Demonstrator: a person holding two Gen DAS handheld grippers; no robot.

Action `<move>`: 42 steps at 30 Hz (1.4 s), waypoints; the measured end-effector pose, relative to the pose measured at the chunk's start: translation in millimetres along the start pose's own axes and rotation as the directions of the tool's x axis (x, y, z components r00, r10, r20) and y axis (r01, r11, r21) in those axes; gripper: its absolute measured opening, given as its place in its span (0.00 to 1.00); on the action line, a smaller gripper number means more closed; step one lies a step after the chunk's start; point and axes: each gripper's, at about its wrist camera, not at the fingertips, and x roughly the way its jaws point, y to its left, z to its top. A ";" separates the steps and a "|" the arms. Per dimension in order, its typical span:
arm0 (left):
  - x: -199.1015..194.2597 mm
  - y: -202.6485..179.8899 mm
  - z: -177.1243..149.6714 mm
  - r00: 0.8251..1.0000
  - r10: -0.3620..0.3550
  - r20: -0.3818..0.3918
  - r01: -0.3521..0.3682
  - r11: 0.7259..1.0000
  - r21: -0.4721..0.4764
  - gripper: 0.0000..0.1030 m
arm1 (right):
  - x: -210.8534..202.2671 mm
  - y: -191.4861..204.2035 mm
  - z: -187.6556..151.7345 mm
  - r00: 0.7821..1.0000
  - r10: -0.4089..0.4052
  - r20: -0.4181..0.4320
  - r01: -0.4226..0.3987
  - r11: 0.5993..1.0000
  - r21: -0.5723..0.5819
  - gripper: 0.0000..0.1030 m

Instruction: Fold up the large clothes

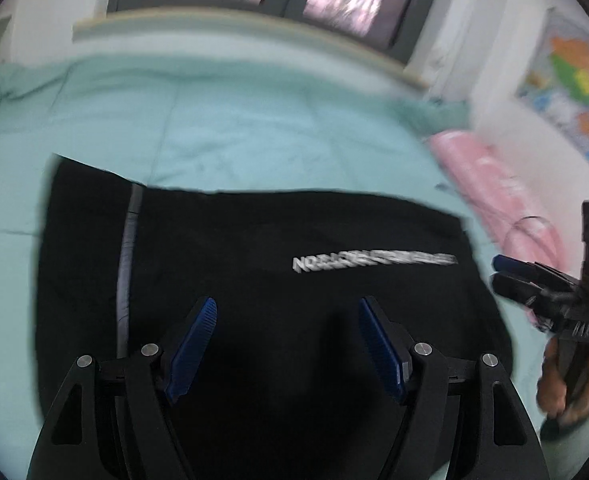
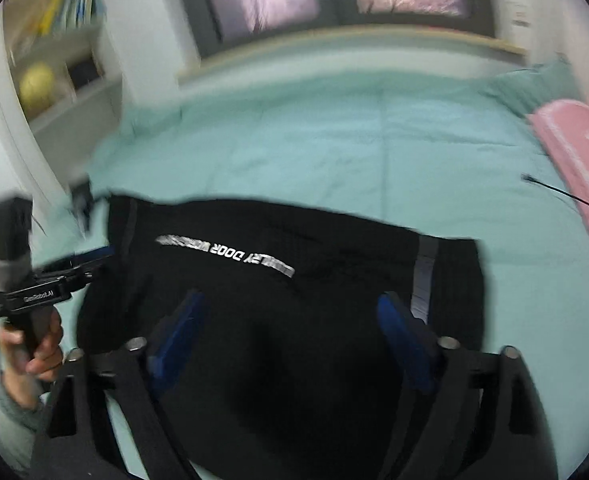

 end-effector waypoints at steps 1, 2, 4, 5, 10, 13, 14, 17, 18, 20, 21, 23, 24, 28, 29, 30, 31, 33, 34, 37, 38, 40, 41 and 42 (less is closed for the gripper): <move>20.6 5.9 4.7 0.997 0.071 -0.022 -0.071 0.997 -0.022 0.72 | 31.4 3.8 8.0 0.998 -0.036 -0.044 0.036 0.999 -0.008 0.80; 43.6 21.0 10.0 0.992 0.103 -0.070 -0.108 0.991 -0.084 0.72 | 57.7 3.2 10.6 0.994 -0.073 -0.084 0.073 0.997 -0.014 0.80; 75.0 57.2 10.9 0.989 0.045 -0.142 -0.078 0.968 -0.237 0.74 | 123.3 -9.7 13.9 0.964 -0.123 -0.234 0.128 0.992 0.005 0.93; 84.9 75.5 10.2 0.990 0.001 -0.140 -0.046 0.948 -0.315 0.73 | 144.2 -20.6 14.5 0.959 -0.107 -0.264 0.125 0.991 0.052 0.94; 89.5 61.5 8.5 0.989 0.081 -0.122 -0.104 0.975 -0.194 0.74 | 174.2 -50.1 10.1 0.965 -0.016 -0.263 0.065 0.982 0.179 0.95; 65.0 70.4 7.7 0.995 0.039 -0.087 -0.058 0.970 -0.236 0.72 | 159.9 -49.0 9.6 0.974 0.001 -0.229 0.038 0.985 0.168 0.89; 48.9 75.2 5.2 0.997 0.034 -0.063 -0.048 0.970 -0.239 0.72 | 146.1 -51.9 12.2 0.977 0.014 -0.211 0.023 0.985 0.173 0.87; -3.3 89.7 0.0 0.998 0.057 0.001 -0.055 0.973 -0.222 0.72 | 87.9 -58.0 5.9 0.991 0.018 -0.132 0.002 0.989 0.150 0.86; -21.0 94.2 -6.1 0.997 0.074 0.022 -0.067 0.974 -0.215 0.72 | 65.1 -57.1 -0.5 0.994 -0.016 -0.106 0.028 0.993 0.114 0.86; -44.3 102.7 -21.5 0.996 0.092 0.016 -0.087 0.974 -0.208 0.72 | 28.8 -51.7 -15.1 0.993 -0.086 -0.077 0.090 0.995 0.050 0.86; -52.0 109.8 -32.4 0.996 0.089 0.010 -0.085 0.972 -0.221 0.72 | 15.5 -49.3 -24.7 0.991 -0.116 -0.073 0.118 0.993 0.024 0.87; -48.6 116.0 -48.9 0.998 0.064 -0.013 -0.065 0.971 -0.231 0.72 | 8.6 -46.4 -41.4 0.985 -0.143 -0.097 0.144 0.990 0.004 0.87; -43.9 120.0 -54.5 0.997 0.067 -0.037 -0.073 0.970 -0.233 0.72 | 6.6 -50.1 -51.1 0.981 -0.155 -0.119 0.156 0.988 -0.003 0.87; 1.3 139.9 -67.6 0.988 0.108 -0.108 -0.136 0.947 -0.291 0.84 | 51.2 -66.6 -76.9 0.947 -0.201 -0.252 0.210 0.978 0.010 0.92; 7.8 145.6 -67.9 0.989 0.101 -0.111 -0.131 0.939 -0.318 0.87 | 61.8 -76.7 -80.7 0.951 -0.161 -0.263 0.184 0.981 0.065 0.96; 10.1 149.2 -67.6 0.990 0.088 -0.114 -0.122 0.933 -0.338 0.87 | 69.3 -85.9 -82.0 0.954 -0.142 -0.265 0.175 0.979 0.108 0.99; 9.6 153.0 -66.7 0.991 0.080 -0.111 -0.115 0.926 -0.361 0.87 | 74.9 -96.3 -83.1 0.960 -0.107 -0.257 0.151 0.976 0.157 1.00; 7.3 154.7 -67.0 0.995 0.057 -0.084 -0.085 0.923 -0.375 0.85 | 73.5 -104.5 -83.6 0.967 -0.086 -0.238 0.135 0.971 0.197 0.98; 0.0 154.6 -68.7 0.996 0.063 -0.061 -0.082 0.925 -0.371 0.84 | 68.3 -103.2 -84.0 0.972 -0.096 -0.216 0.139 0.972 0.190 0.92; -32.6 144.3 -73.8 0.995 0.098 0.026 -0.084 0.939 -0.332 0.79 | 36.1 -88.1 -87.6 0.978 -0.161 -0.134 0.177 0.977 0.115 0.79; -47.8 135.6 -75.9 0.992 0.110 0.066 -0.085 0.949 -0.302 0.79 | 26.3 -83.6 -88.9 0.979 -0.164 -0.118 0.177 0.979 0.106 0.79; -70.6 119.3 -80.0 0.986 0.121 0.117 -0.089 0.964 -0.252 0.79 | -0.5 -68.7 -94.2 0.987 -0.143 -0.068 0.149 0.985 0.090 0.79; -82.7 109.3 -83.9 0.983 0.110 0.144 -0.077 0.973 -0.219 0.79 | -10.2 -61.6 -97.4 0.990 -0.136 -0.048 0.140 0.987 0.075 0.79; -88.9 101.9 -88.3 0.984 0.093 0.153 -0.062 0.979 -0.195 0.79 | -17.2 -55.1 -100.8 0.990 -0.135 -0.034 0.136 0.989 0.058 0.79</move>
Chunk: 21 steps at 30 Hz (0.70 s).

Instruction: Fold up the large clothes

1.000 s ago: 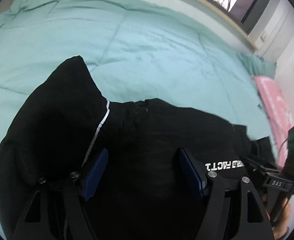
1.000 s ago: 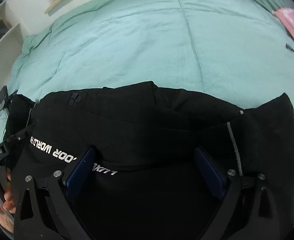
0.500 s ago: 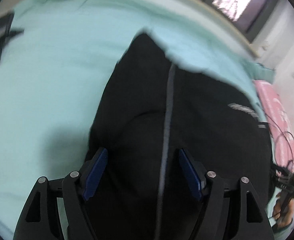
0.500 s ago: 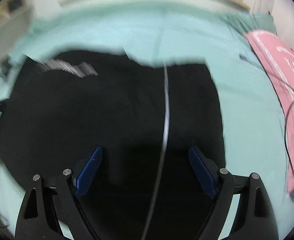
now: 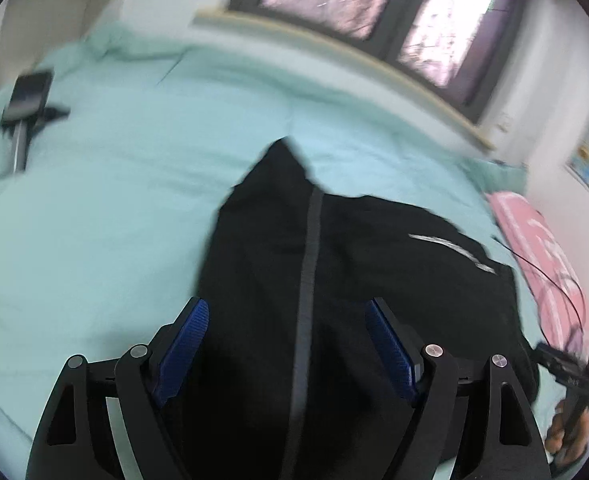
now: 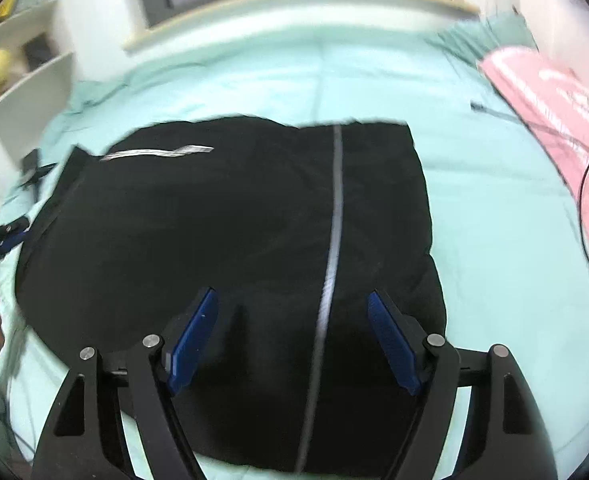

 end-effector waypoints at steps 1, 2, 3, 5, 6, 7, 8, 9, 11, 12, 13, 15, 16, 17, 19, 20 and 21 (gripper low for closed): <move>-3.7 -4.4 -5.0 1.000 -0.016 -0.009 0.016 1.000 0.016 0.79 | -6.1 7.0 -5.5 1.000 -0.006 0.006 0.006 1.000 -0.022 0.79; -1.8 -6.3 -11.0 0.998 -0.030 -0.052 0.031 0.999 0.024 0.79 | -4.9 10.6 -9.0 1.000 -0.012 -0.009 0.011 0.999 -0.032 0.79; 8.2 -4.5 -11.8 0.995 -0.031 -0.093 0.033 0.999 0.021 0.79 | 2.1 13.4 -13.8 0.999 -0.017 -0.050 0.015 0.999 -0.036 0.77; 43.5 -2.9 -23.0 0.973 0.048 -0.226 -0.044 0.999 0.023 0.73 | 26.3 14.0 -20.0 0.988 -0.039 -0.150 0.035 0.999 -0.034 0.76; 53.8 -2.6 -24.6 0.968 0.059 -0.245 -0.054 0.998 0.027 0.74 | 35.8 14.3 -21.7 0.983 -0.047 -0.175 0.041 0.998 -0.036 0.78; 60.6 -0.7 -26.3 0.966 0.068 -0.249 -0.064 0.998 0.027 0.75 | 43.4 12.7 -23.4 0.981 -0.039 -0.188 0.034 0.999 -0.026 0.80; 62.0 -0.7 -24.6 0.966 0.078 -0.248 -0.072 0.997 0.034 0.75 | 46.2 11.5 -18.2 0.981 -0.032 -0.191 0.031 0.999 -0.011 0.80; 60.7 -0.9 -22.8 0.965 0.082 -0.248 -0.074 0.996 0.041 0.75 | 46.8 8.3 -16.4 0.981 -0.025 -0.193 0.028 1.000 0.011 0.80; 54.9 -4.5 -20.5 0.969 0.084 -0.232 -0.068 0.995 0.075 0.75 | 43.7 2.0 -14.3 0.981 -0.008 -0.196 0.016 0.999 0.040 0.80; 50.8 -5.2 -21.0 0.970 0.083 -0.228 -0.064 0.994 0.091 0.75 | 41.0 0.5 -14.1 0.980 -0.002 -0.198 0.011 0.999 0.045 0.80; 45.5 -6.2 -21.5 0.970 0.083 -0.227 -0.059 0.992 0.109 0.75 | 35.5 -0.8 -14.5 0.980 0.001 -0.201 0.008 0.999 0.044 0.80; 31.0 -7.2 -20.5 0.974 0.068 -0.217 -0.042 0.992 0.120 0.75 | 20.2 -3.7 -17.5 0.980 0.006 -0.197 0.002 0.999 0.038 0.79; 22.1 -6.9 -20.0 0.977 0.053 -0.208 -0.027 0.992 0.122 0.75 | 6.7 -5.1 -19.3 0.983 0.013 -0.183 -0.007 0.999 0.035 0.80; 10.1 -6.7 -18.6 0.981 0.037 -0.193 -0.013 0.992 0.124 0.75 | -4.7 -6.1 -20.1 0.985 0.018 -0.171 -0.012 0.999 0.036 0.80; -6.0 -11.1 -15.1 0.987 0.017 -0.160 0.006 0.990 0.139 0.75 | -27.9 -6.7 -21.8 0.991 0.021 -0.135 -0.017 0.999 0.033 0.80; -17.9 -13.4 -11.5 0.990 0.010 -0.139 0.012 0.988 0.157 0.75 | -40.1 -6.6 -22.3 0.993 0.021 -0.119 -0.018 0.999 0.030 0.80; -25.3 -15.1 -11.4 0.992 0.010 -0.127 0.012 0.985 0.170 0.75 | -53.6 -3.9 -20.8 0.995 0.018 -0.103 -0.016 1.000 0.023 0.80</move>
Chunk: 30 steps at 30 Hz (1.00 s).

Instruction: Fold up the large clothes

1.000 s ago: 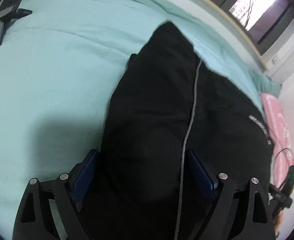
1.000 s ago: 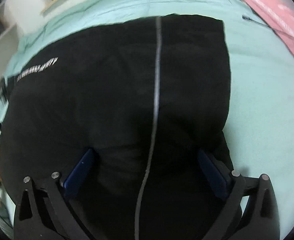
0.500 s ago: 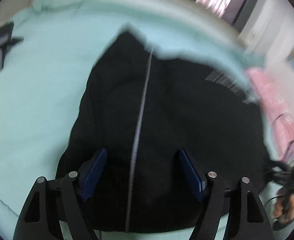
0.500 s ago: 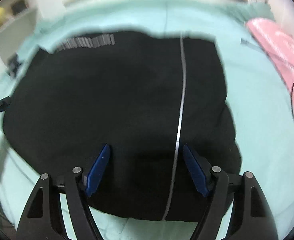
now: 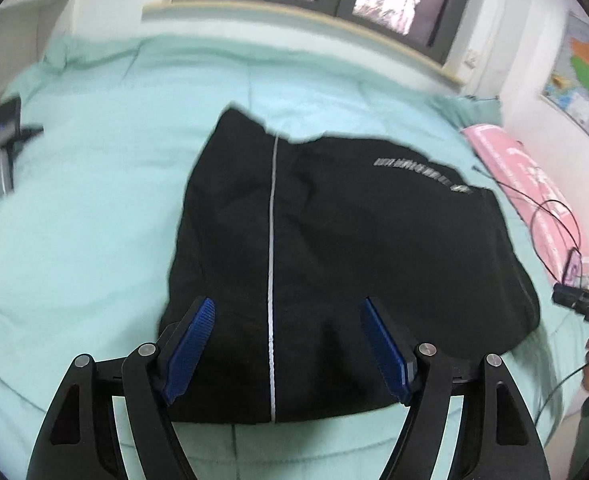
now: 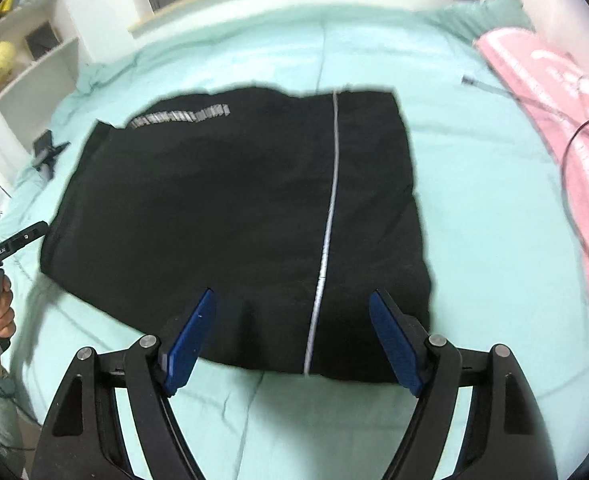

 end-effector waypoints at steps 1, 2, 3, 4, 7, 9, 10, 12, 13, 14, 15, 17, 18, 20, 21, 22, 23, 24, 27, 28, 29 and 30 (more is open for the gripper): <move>-9.4 -1.7 2.0 1.000 0.000 0.015 0.000 1.000 0.018 0.75 | -13.0 0.7 -1.2 1.000 -0.006 0.019 0.006 1.000 -0.009 0.80; -19.7 -2.9 4.7 1.000 -0.011 0.028 0.010 0.999 0.032 0.75 | -27.2 1.5 -0.8 0.999 -0.017 0.042 0.018 1.000 -0.021 0.80; -28.2 -1.7 3.1 0.999 -0.021 0.034 0.020 0.999 0.038 0.75 | -37.8 1.5 0.7 0.998 -0.023 0.061 0.025 0.999 -0.029 0.80; -36.9 0.0 5.5 0.998 -0.040 0.045 0.038 0.998 0.043 0.75 | -44.6 -0.2 2.3 0.997 -0.018 0.074 0.020 0.999 -0.031 0.80; -41.8 1.3 16.7 0.995 -0.069 0.070 0.068 0.997 0.023 0.75 | -62.7 -5.4 7.2 0.993 0.022 0.112 -0.021 1.000 -0.010 0.86; -38.3 8.9 20.8 0.996 -0.055 0.071 0.054 0.999 0.004 0.75 | -57.6 -13.2 9.8 0.994 -0.005 0.109 0.003 1.000 0.016 0.86; -36.8 11.6 20.6 0.997 -0.043 0.068 0.043 0.999 -0.001 0.75 | -51.3 -17.1 9.7 0.995 -0.018 0.094 0.014 0.999 0.035 0.86; -30.2 17.2 20.6 0.998 -0.034 0.056 0.035 0.999 -0.010 0.75 | -40.6 -23.6 7.7 0.997 0.002 0.076 -0.007 0.998 0.065 0.86; -27.9 18.8 19.7 0.998 -0.034 0.048 0.035 0.999 -0.012 0.75 | -32.1 -26.0 6.6 0.998 0.017 0.067 -0.022 0.997 0.077 0.86; -26.5 19.5 18.7 0.999 -0.032 0.042 0.032 0.999 -0.010 0.75 | -26.0 -27.6 6.4 0.998 0.019 0.059 -0.024 0.996 0.083 0.86; -24.4 19.5 17.2 0.999 -0.022 0.038 0.022 1.000 -0.003 0.75 | -20.1 -29.3 4.3 0.999 0.014 0.051 -0.018 0.996 0.088 0.86; -15.5 19.2 16.6 0.999 0.011 0.032 -0.011 1.000 0.015 0.75 | -7.9 -34.4 1.3 0.999 0.001 0.033 -0.004 0.995 0.096 0.86; -12.1 20.5 16.9 0.999 0.025 0.030 -0.025 1.000 0.019 0.75 | -0.8 -37.1 1.4 1.000 0.002 0.023 -0.004 0.995 0.102 0.86; -2.3 28.3 22.5 0.999 0.043 0.034 -0.043 0.999 0.011 0.75 | 17.7 -46.5 4.1 1.000 0.010 0.004 -0.011 0.992 0.123 0.86; 2.5 33.9 26.5 0.998 0.049 0.035 -0.049 0.999 0.001 0.75 | 17.7 -46.5 4.1 1.000 0.010 0.004 -0.011 0.992 0.123 0.86; 7.1 39.6 30.5 0.998 0.058 0.035 -0.058 0.998 -0.010 0.75 | 25.7 -51.8 8.1 1.000 0.008 -0.003 -0.008 0.992 0.129 0.86; 16.5 48.8 36.9 0.996 0.079 0.029 -0.078 0.997 -0.025 0.75 | 38.0 -61.1 14.7 1.000 -0.007 -0.006 0.007 0.990 0.140 0.86; 21.9 53.5 40.1 0.994 0.103 0.025 -0.102 0.994 -0.035 0.75 | 38.0 -61.1 14.7 1.000 -0.007 -0.006 0.007 0.990 0.140 0.86; 49.9 67.5 52.2 0.992 0.121 -0.025 -0.122 0.992 -0.043 0.75 | 62.0 -76.3 26.1 1.000 0.012 -0.027 -0.007 0.986 0.168 0.86; 63.7 71.9 54.4 0.997 0.023 -0.074 -0.028 0.998 -0.060 0.75 | 71.8 -80.2 29.2 0.999 0.032 -0.039 -0.024 0.983 0.180 0.86; 78.9 76.8 54.8 0.988 -0.091 -0.125 0.079 0.992 -0.100 0.75 | 80.2 -82.2 31.3 0.998 0.052 -0.046 -0.043 0.982 0.185 0.86; 92.5 80.5 53.8 0.971 -0.165 -0.170 0.142 0.980 -0.140 0.75 | 91.7 -84.8 33.4 0.995 0.079 -0.056 -0.067 0.979 0.191 0.87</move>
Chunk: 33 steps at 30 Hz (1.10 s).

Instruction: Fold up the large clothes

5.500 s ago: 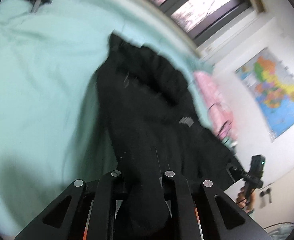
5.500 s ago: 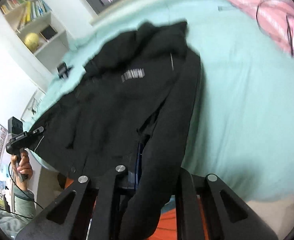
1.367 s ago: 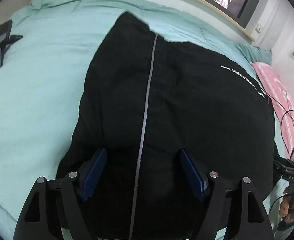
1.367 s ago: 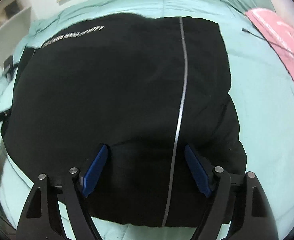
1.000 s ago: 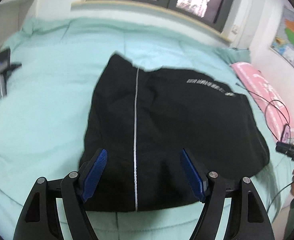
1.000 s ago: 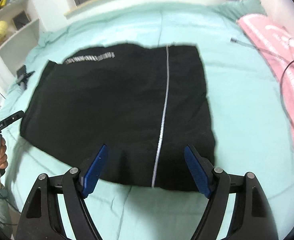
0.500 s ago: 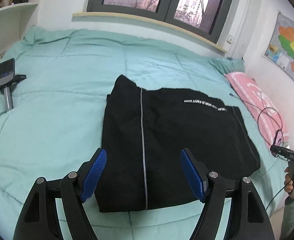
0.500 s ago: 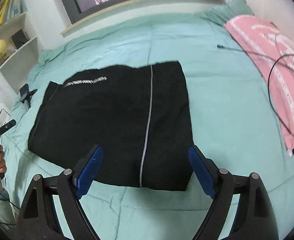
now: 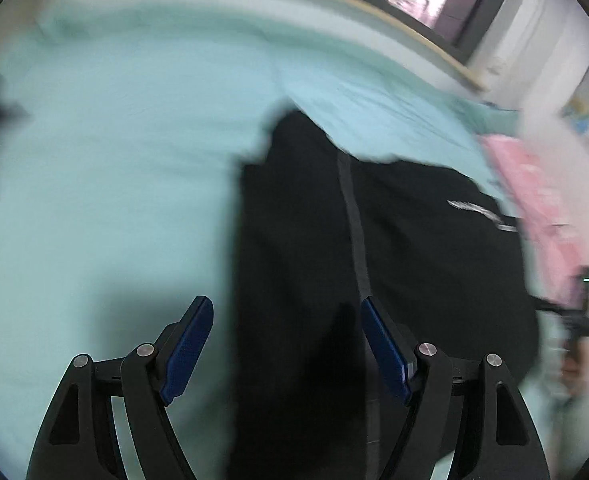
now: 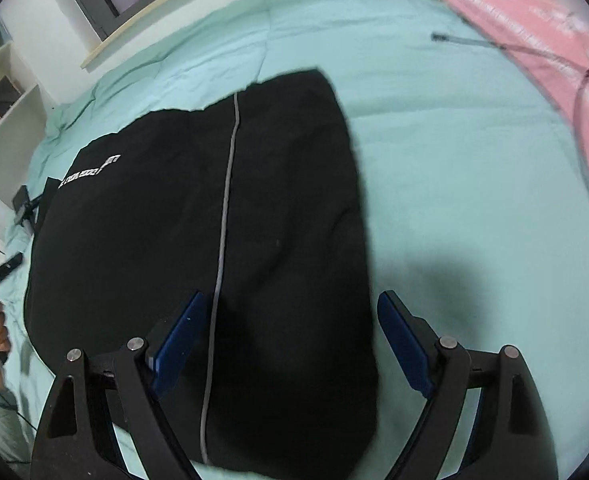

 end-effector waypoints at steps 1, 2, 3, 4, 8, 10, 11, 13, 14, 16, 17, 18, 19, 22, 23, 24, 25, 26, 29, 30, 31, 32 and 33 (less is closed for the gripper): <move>12.8 4.5 1.5 0.998 -0.036 -0.047 0.035 0.999 -0.023 0.75 | 10.1 -3.3 2.2 1.000 0.020 -0.015 -0.020 1.000 0.010 0.88; 22.2 7.3 2.5 0.996 -0.048 -0.073 0.046 0.998 -0.031 0.76 | 18.4 -7.1 3.7 0.999 0.044 -0.029 -0.043 0.999 0.024 0.90; 31.4 9.7 3.6 0.994 -0.062 -0.094 0.059 0.998 -0.034 0.79 | 26.5 -11.6 4.9 0.996 0.078 -0.042 -0.076 0.996 0.044 0.96; 40.0 13.6 4.8 0.989 -0.098 -0.114 0.092 0.994 -0.055 0.81 | 36.4 -19.5 5.9 0.990 0.132 -0.056 -0.127 0.988 0.083 1.00; 63.6 30.0 9.7 0.952 -0.260 -0.160 0.229 0.955 -0.189 0.81 | 46.8 -33.9 8.6 0.969 0.237 -0.067 -0.227 0.965 0.129 1.00; 68.7 29.1 10.1 0.944 -0.285 -0.165 0.250 0.946 -0.204 0.84 | 48.6 -29.5 10.4 0.965 0.250 -0.085 -0.242 0.966 0.089 1.00; 68.7 27.0 9.9 0.941 -0.292 -0.170 0.256 0.945 -0.203 0.84 | 50.4 -24.8 11.5 0.962 0.253 -0.101 -0.248 0.967 0.064 1.00; 62.1 28.2 10.3 0.928 -0.341 -0.153 0.310 0.931 -0.195 0.84 | 51.8 -15.5 13.8 0.958 0.256 -0.127 -0.256 0.967 0.017 1.00; 59.5 33.1 9.9 0.915 -0.380 -0.136 0.349 0.914 -0.206 0.84 | 51.9 -11.3 14.0 0.950 0.277 -0.145 -0.281 0.960 -0.007 1.00; 64.9 42.1 7.9 0.899 -0.417 -0.135 0.375 0.891 -0.254 0.84 | 55.4 -7.0 12.9 0.931 0.318 -0.177 -0.331 0.943 -0.046 1.00; 73.0 42.7 8.5 0.894 -0.424 -0.144 0.376 0.886 -0.272 0.84 | 55.4 -7.0 12.9 0.931 0.318 -0.177 -0.331 0.943 -0.046 1.00; 80.1 39.8 10.5 0.895 -0.419 -0.155 0.368 0.888 -0.275 0.84 | 60.9 -7.6 14.9 0.927 0.331 -0.178 -0.342 0.939 -0.034 1.00; 88.4 32.4 12.3 0.902 -0.395 -0.176 0.343 0.901 -0.266 0.85 | 72.5 -8.8 21.4 0.912 0.373 -0.170 -0.374 0.927 0.024 1.00; 92.3 13.0 17.3 0.931 -0.311 -0.190 0.264 0.935 -0.235 0.88 | 78.4 -4.8 28.5 0.906 0.399 -0.145 -0.396 0.917 0.047 0.93; 88.8 11.8 17.0 0.939 -0.296 -0.176 0.250 0.938 -0.241 0.81 | 73.9 3.6 29.5 0.917 0.377 -0.129 -0.378 0.925 0.018 0.90; 81.6 7.9 14.5 0.951 -0.271 -0.149 0.232 0.944 -0.234 0.74 | 73.9 3.6 29.5 0.917 0.377 -0.129 -0.378 0.925 0.018 0.82; 70.1 2.4 11.7 0.964 -0.240 -0.114 0.213 0.955 -0.208 0.56 | 67.9 7.1 28.3 0.924 0.365 -0.116 -0.368 0.930 0.000 0.67; 59.5 -1.8 9.9 0.971 -0.223 -0.086 0.205 0.961 -0.185 0.45 | 57.5 11.8 25.9 0.931 0.354 -0.085 -0.358 0.934 -0.027 0.61; 15.8 -32.4 -1.5 0.980 -0.199 0.005 0.198 0.975 -0.105 0.39 | 21.1 20.9 17.6 0.940 0.341 -0.008 -0.341 0.938 -0.070 0.43; 4.4 -41.0 -4.1 0.979 -0.202 0.024 0.203 0.976 -0.082 0.39 | 8.6 25.9 13.4 0.942 0.335 0.011 -0.333 0.939 -0.082 0.40; -16.0 -54.8 -10.4 0.972 -0.229 0.057 0.232 0.971 -0.058 0.39 | -2.9 30.5 9.3 0.944 0.330 0.028 -0.326 0.940 -0.097 0.38; -37.8 -66.2 -17.1 0.957 -0.276 0.089 0.282 0.958 -0.055 0.39 | -18.8 38.3 2.5 0.943 0.327 0.056 -0.319 0.940 -0.121 0.37; -51.1 -72.6 -21.2 0.946 -0.307 0.106 0.314 0.948 -0.051 0.39 | -34.1 46.5 -4.0 0.938 0.337 0.080 -0.323 0.935 -0.147 0.37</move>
